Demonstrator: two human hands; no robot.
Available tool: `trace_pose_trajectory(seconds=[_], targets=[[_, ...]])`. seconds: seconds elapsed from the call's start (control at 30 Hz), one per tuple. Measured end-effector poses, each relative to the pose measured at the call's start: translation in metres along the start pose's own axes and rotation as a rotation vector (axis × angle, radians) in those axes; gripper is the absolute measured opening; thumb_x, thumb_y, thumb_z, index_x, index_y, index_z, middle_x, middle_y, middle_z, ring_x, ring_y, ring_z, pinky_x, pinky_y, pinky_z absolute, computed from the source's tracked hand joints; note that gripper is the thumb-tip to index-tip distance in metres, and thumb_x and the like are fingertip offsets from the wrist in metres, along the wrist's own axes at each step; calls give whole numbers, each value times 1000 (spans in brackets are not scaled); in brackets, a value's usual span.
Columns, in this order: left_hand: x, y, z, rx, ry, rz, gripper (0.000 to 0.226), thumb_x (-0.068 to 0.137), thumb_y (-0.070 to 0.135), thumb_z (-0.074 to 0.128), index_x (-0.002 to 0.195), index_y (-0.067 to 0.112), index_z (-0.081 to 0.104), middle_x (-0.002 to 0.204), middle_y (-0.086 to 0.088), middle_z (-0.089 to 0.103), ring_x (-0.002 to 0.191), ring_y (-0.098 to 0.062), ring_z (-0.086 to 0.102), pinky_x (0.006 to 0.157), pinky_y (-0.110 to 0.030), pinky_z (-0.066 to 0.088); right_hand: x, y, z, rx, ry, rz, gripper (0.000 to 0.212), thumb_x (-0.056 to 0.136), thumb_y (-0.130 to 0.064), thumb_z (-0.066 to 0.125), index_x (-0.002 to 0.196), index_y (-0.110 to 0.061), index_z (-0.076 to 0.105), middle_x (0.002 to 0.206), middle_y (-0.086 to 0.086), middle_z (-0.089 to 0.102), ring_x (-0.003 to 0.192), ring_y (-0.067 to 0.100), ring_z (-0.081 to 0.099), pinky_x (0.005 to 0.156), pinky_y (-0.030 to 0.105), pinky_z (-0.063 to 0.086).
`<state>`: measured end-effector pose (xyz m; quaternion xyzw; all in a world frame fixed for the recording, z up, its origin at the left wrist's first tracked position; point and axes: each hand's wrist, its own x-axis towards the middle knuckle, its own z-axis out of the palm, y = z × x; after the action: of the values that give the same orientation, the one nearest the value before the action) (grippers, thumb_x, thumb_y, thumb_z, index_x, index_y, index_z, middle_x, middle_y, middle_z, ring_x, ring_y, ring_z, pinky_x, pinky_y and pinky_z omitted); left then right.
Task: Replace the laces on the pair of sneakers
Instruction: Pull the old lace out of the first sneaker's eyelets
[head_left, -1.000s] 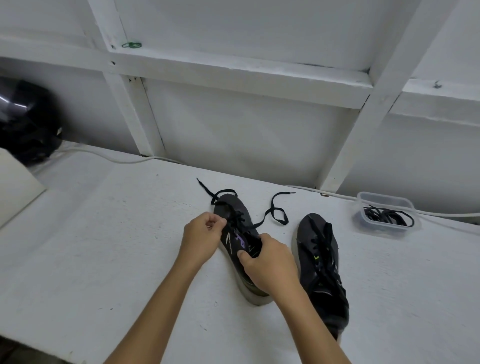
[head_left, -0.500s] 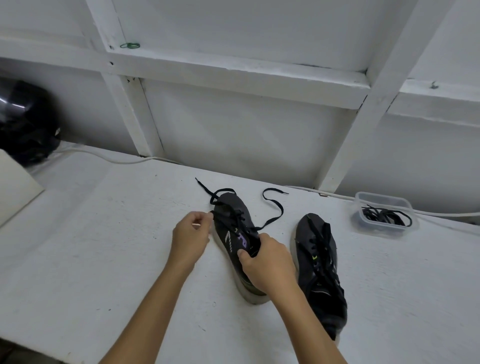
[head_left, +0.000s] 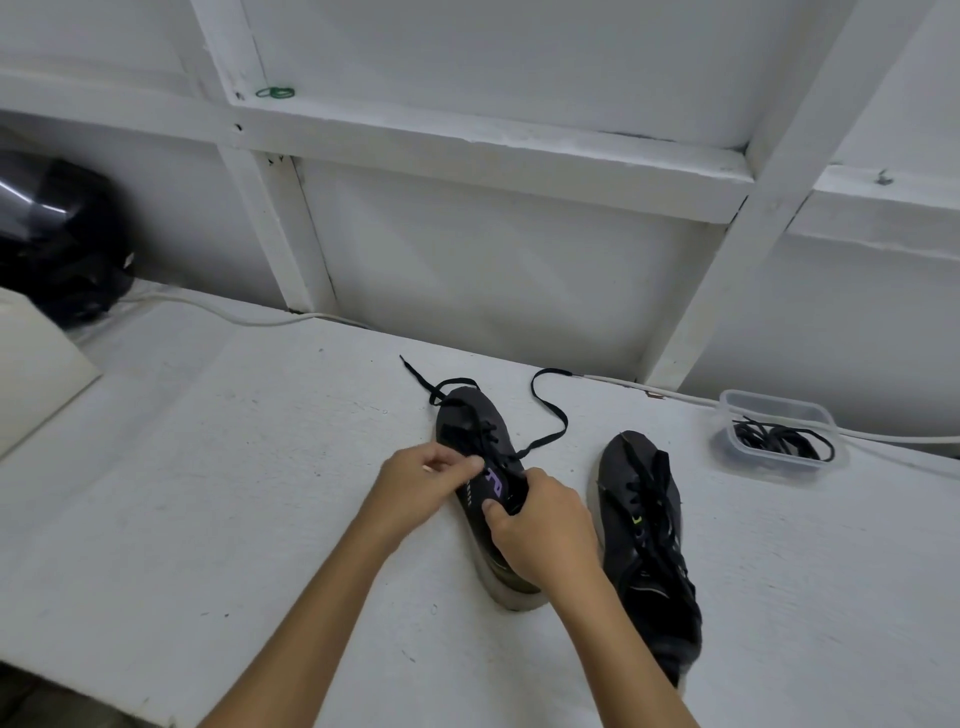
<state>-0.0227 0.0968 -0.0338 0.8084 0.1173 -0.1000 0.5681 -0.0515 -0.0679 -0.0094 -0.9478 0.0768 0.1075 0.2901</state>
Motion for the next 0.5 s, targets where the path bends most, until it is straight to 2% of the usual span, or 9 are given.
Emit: trace_pose_trajectory(seconds=[0.07, 0.13, 0.23, 0.37, 0.4, 0.43, 0.5], targets=[[-4, -1, 11, 8, 16, 65, 17, 76, 43, 84, 83, 30, 76, 79, 14, 71, 71, 4, 64, 61, -7, 46, 0, 0, 1, 4, -3, -2, 34, 91, -53, 58, 109, -24, 55, 99, -6, 63, 90, 19, 59, 71, 31, 44], [-5, -1, 21, 21, 59, 151, 7, 79, 33, 82, 77, 30, 76, 76, 12, 71, 70, 3, 63, 62, -7, 45, -1, 0, 1, 6, -5, -1, 34, 92, -53, 58, 110, -24, 56, 101, -5, 64, 92, 19, 60, 72, 31, 45], [-2, 0, 22, 41, 168, 220, 11, 86, 27, 75, 76, 29, 72, 76, 10, 70, 71, 2, 62, 62, -8, 45, 0, 0, 0, 6, -7, 5, 36, 91, -54, 59, 112, -24, 55, 104, -5, 63, 93, 19, 59, 72, 31, 44], [8, 2, -8, -297, 633, 0, 14, 96, 37, 61, 83, 30, 62, 83, 6, 69, 73, -3, 63, 57, -17, 44, -1, -1, 1, 12, -15, 9, 38, 91, -54, 59, 113, -23, 56, 101, -6, 62, 93, 20, 58, 73, 32, 46], [8, 1, -16, -348, 661, -48, 15, 97, 39, 60, 86, 29, 61, 85, 4, 70, 75, -4, 64, 60, -21, 46, -1, -1, 1, 10, -19, 7, 38, 92, -53, 59, 113, -22, 55, 102, -5, 61, 94, 20, 59, 74, 32, 47], [9, -3, -20, -340, 601, -75, 16, 97, 41, 59, 88, 28, 61, 85, 3, 69, 76, -6, 65, 62, -25, 50, -1, -1, 1, 7, -22, 7, 37, 92, -52, 59, 113, -22, 55, 102, -5, 61, 94, 21, 59, 75, 32, 48], [5, -10, -15, -240, 308, -88, 21, 96, 45, 61, 90, 26, 67, 83, 2, 70, 78, -12, 66, 69, -31, 56, 0, -1, 1, 2, -20, 10, 36, 93, -51, 59, 113, -21, 55, 103, -4, 61, 95, 21, 58, 75, 32, 47]])
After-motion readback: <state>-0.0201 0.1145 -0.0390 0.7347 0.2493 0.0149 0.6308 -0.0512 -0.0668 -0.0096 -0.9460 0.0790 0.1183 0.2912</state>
